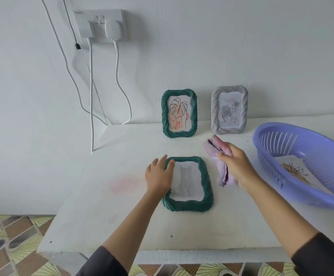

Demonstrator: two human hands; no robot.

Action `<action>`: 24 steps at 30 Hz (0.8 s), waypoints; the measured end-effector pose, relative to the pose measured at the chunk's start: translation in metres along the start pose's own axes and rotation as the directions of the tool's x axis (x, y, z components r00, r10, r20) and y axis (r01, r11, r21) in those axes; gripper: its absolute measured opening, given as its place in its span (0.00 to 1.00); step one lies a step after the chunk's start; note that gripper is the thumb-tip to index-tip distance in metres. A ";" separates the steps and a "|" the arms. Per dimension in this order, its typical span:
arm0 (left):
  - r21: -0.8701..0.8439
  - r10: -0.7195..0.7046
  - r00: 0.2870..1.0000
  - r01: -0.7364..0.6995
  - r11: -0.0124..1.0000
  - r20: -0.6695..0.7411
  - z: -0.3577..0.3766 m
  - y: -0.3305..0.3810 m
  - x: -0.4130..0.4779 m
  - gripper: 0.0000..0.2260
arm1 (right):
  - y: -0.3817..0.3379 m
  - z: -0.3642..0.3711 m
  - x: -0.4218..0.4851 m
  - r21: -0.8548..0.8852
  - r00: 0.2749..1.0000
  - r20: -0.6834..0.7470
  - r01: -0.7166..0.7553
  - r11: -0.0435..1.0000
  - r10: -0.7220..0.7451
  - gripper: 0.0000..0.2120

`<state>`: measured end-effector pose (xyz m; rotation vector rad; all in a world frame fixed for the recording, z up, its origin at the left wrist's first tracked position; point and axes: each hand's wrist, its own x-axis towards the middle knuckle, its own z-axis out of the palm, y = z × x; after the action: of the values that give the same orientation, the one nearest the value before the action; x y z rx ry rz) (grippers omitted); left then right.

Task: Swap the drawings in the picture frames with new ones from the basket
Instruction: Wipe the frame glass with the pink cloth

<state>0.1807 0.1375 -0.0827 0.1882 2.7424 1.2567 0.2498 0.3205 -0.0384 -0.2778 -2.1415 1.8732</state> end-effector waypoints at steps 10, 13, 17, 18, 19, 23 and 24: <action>-0.038 0.062 0.998 -0.061 0.997 0.012 0.020 0.076 -0.054 0.30 | 0.006 0.049 -0.012 0.699 0.893 0.362 -0.449 0.556 0.266 0.21; -0.103 0.040 0.999 -0.039 0.994 0.005 0.019 0.063 -0.051 0.30 | 0.018 0.057 -0.016 0.748 0.865 0.436 -0.502 0.434 0.248 0.33; -0.216 0.061 0.998 -0.061 0.974 -0.008 0.010 0.055 -0.048 0.25 | 0.023 0.065 -0.020 0.695 0.845 0.499 -0.523 0.493 0.194 0.38; -0.252 0.067 0.997 -0.074 0.965 -0.036 0.007 0.054 -0.047 0.24 | 0.020 0.067 -0.020 0.661 0.844 0.506 -0.512 0.549 0.178 0.38; -0.276 0.077 0.994 -0.095 0.957 -0.075 0.005 0.051 -0.046 0.23 | 0.017 0.069 -0.019 0.620 0.845 0.502 -0.502 0.603 0.187 0.38; -0.078 0.122 0.953 -0.149 0.986 -0.276 -0.018 0.026 -0.032 0.21 | 0.019 0.064 -0.017 0.034 0.969 0.111 -0.227 0.973 0.222 0.21; 0.030 0.106 0.939 -0.101 0.994 -0.327 -0.027 0.017 -0.027 0.22 | 0.025 0.056 -0.017 -0.195 0.987 0.029 -0.149 0.969 0.157 0.19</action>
<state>0.2040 0.1236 -0.0507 0.1361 3.0569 1.4133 0.2458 0.2661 -0.0708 -0.4591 -2.3973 1.7662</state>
